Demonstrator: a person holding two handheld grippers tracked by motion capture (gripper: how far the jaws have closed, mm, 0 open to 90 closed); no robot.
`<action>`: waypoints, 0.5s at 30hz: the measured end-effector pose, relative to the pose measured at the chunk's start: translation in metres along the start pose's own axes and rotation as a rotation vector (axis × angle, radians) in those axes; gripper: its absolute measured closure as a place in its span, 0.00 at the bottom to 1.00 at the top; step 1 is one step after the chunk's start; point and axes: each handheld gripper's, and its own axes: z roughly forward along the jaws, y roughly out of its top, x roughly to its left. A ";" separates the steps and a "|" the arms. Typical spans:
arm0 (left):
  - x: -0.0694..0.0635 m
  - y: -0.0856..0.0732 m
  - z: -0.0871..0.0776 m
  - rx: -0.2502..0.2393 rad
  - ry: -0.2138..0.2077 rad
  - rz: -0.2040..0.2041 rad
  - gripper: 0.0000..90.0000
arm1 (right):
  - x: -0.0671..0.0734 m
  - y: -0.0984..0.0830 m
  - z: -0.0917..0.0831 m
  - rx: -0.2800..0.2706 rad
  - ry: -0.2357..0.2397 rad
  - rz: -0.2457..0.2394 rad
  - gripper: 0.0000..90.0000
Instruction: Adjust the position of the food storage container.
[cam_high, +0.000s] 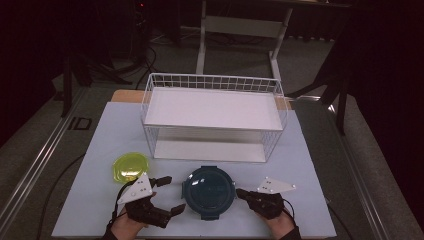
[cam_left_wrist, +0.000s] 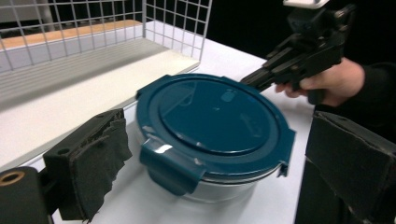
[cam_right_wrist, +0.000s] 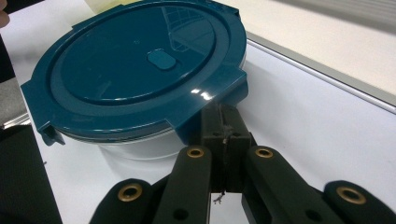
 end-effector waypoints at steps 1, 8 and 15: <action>-0.002 0.001 -0.001 -0.008 0.001 0.003 0.07 | 0.000 0.000 0.000 0.000 0.000 0.000 1.00; 0.000 0.004 -0.005 -0.016 0.005 -0.022 0.05 | -0.001 0.004 -0.008 -0.027 -0.025 -0.004 1.00; 0.000 0.007 -0.006 -0.016 0.015 -0.015 0.05 | 0.000 0.014 -0.021 -0.099 -0.035 -0.016 0.48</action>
